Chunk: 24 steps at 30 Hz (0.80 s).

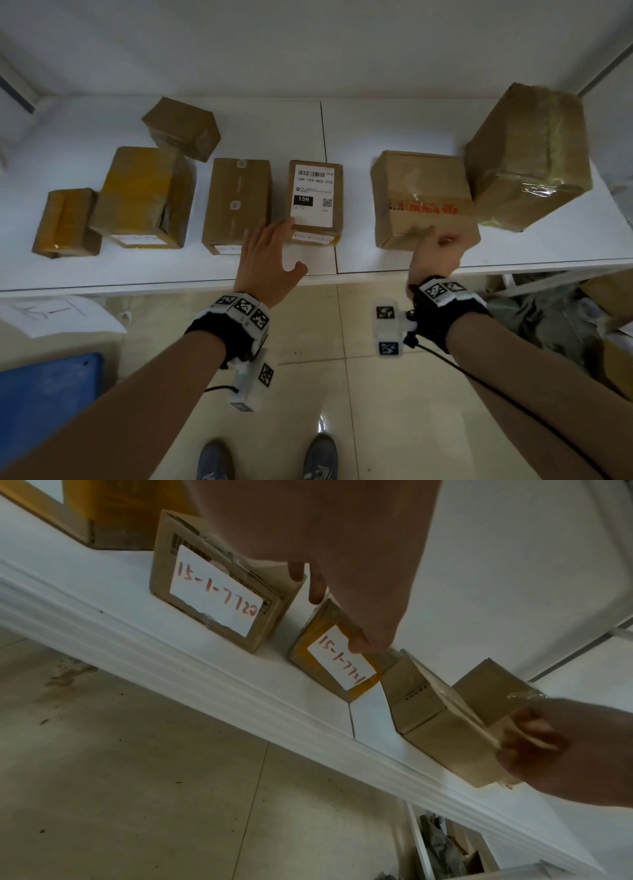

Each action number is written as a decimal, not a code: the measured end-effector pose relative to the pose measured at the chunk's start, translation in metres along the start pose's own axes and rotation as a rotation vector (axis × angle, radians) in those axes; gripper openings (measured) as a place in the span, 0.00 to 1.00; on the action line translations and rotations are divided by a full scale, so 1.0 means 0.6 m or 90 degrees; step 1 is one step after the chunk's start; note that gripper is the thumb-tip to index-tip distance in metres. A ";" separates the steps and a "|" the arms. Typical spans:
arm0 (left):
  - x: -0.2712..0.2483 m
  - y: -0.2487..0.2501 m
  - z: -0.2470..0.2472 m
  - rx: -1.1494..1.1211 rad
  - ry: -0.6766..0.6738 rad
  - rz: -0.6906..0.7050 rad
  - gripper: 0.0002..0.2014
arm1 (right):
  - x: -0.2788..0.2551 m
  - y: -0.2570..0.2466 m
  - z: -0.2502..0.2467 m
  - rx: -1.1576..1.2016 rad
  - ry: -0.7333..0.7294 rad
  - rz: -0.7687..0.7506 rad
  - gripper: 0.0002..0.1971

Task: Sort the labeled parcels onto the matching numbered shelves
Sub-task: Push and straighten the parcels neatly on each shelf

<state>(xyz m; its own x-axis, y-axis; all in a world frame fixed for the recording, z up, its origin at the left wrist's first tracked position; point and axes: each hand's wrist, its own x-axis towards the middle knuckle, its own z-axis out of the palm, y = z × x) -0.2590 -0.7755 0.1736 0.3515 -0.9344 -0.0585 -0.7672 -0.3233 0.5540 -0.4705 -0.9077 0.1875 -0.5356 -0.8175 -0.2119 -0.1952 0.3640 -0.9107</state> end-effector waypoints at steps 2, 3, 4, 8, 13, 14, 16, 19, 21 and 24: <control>0.001 0.000 0.001 0.005 -0.014 0.001 0.39 | -0.058 0.002 0.032 -0.021 -0.178 -0.099 0.05; 0.000 -0.001 0.002 0.008 -0.018 0.001 0.39 | -0.081 0.006 0.048 -0.035 -0.263 -0.119 0.05; -0.002 0.000 0.004 0.009 -0.019 0.002 0.40 | -0.100 0.009 0.061 -0.048 -0.327 -0.126 0.05; -0.015 -0.009 0.000 0.015 -0.033 0.023 0.42 | -0.153 0.027 0.084 -0.094 -0.330 -0.149 0.13; -0.039 -0.052 -0.051 -0.054 0.077 0.075 0.35 | -0.211 0.021 0.085 -0.043 -0.147 -0.263 0.11; -0.044 -0.065 -0.069 -0.068 0.114 0.081 0.31 | -0.227 0.017 0.091 -0.037 -0.155 -0.308 0.10; -0.054 -0.098 -0.107 -0.070 0.202 0.060 0.26 | -0.268 0.006 0.109 -0.029 -0.212 -0.379 0.10; -0.070 -0.174 -0.166 -0.019 0.361 -0.043 0.22 | -0.336 -0.004 0.150 -0.038 -0.309 -0.419 0.11; -0.079 -0.233 -0.197 -0.003 0.421 -0.132 0.22 | -0.368 -0.002 0.175 -0.038 -0.330 -0.436 0.08; -0.088 -0.324 -0.233 0.063 0.315 -0.255 0.28 | -0.411 0.009 0.205 -0.047 -0.349 -0.427 0.09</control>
<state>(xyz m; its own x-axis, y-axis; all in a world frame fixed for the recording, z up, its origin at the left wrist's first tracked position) -0.0534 -0.6425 0.1854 0.8090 -0.5664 0.1574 -0.5624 -0.6679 0.4875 -0.2382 -0.7593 0.1913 0.1786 -0.9627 0.2031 -0.3907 -0.2588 -0.8834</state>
